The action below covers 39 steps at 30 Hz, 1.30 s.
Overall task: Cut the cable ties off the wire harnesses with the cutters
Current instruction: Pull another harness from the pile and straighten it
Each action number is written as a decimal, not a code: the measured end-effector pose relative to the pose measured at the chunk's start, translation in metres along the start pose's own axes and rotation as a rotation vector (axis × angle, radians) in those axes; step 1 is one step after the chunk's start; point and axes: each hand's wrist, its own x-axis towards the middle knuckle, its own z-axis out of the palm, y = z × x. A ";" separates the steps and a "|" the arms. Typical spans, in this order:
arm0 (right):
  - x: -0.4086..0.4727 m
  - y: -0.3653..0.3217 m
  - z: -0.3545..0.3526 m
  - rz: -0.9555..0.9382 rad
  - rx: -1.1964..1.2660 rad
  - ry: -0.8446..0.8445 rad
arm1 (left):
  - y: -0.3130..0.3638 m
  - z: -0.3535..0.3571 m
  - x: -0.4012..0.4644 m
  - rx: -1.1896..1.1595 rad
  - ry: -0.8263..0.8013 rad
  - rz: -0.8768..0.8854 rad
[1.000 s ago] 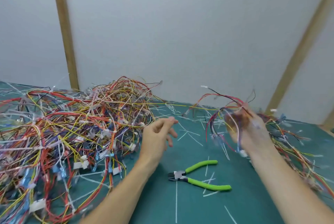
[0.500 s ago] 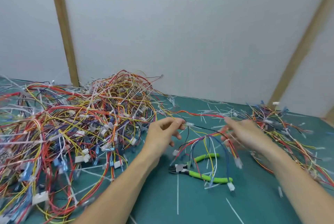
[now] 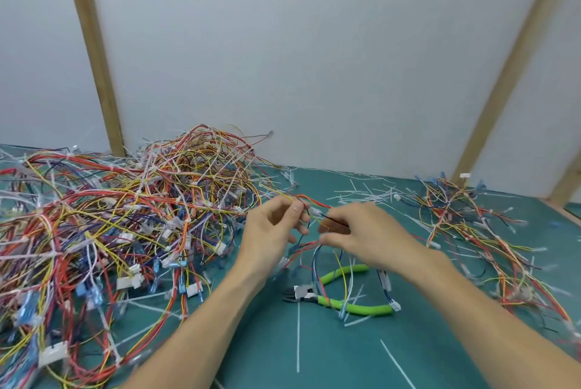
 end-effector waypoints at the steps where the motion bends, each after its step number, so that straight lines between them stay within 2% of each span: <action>1: 0.002 0.004 0.002 -0.004 0.170 0.042 | 0.000 -0.001 0.001 0.028 0.028 0.023; 4: 0.002 0.013 0.001 0.020 0.742 0.112 | 0.001 0.001 0.002 0.018 0.115 0.023; 6: -0.001 0.013 0.000 0.024 0.948 0.054 | 0.002 0.002 0.001 -0.060 0.129 -0.034; 7: -0.002 0.012 0.002 0.023 0.966 0.031 | 0.004 0.002 0.001 -0.091 0.125 -0.062; 10: -0.001 0.013 0.005 0.082 0.926 0.049 | 0.007 -0.001 0.002 -0.164 0.034 -0.139; 13: -0.001 0.013 0.006 0.094 0.846 0.060 | 0.007 0.000 0.000 -0.147 -0.134 -0.119; 15: -0.003 0.014 0.005 0.062 0.789 0.028 | 0.006 0.003 -0.001 -0.129 -0.173 -0.111; 17: -0.006 0.015 0.002 0.021 0.792 -0.014 | 0.005 0.002 -0.001 -0.136 -0.079 -0.150; 20: -0.009 0.022 -0.006 0.005 0.871 -0.037 | 0.003 -0.010 0.007 -0.269 0.220 -0.295; 23: -0.010 0.024 -0.011 -0.024 0.778 -0.132 | 0.001 -0.020 0.015 -0.366 0.363 -0.297; 26: -0.005 0.019 -0.007 0.013 0.638 -0.191 | -0.003 -0.022 0.015 -0.249 0.387 -0.205; 29: 0.001 0.010 -0.005 0.072 0.651 -0.178 | -0.004 -0.022 0.014 -0.151 0.387 -0.176; 33: 0.015 -0.010 0.000 0.121 0.744 -0.126 | -0.004 -0.021 0.015 -0.153 0.369 -0.163; 36: 0.025 -0.024 0.001 0.156 0.834 -0.167 | -0.003 -0.021 0.015 -0.176 0.354 -0.146; 39: 0.031 -0.031 0.000 0.087 0.768 -0.156 | -0.003 -0.024 0.015 -0.203 0.351 -0.138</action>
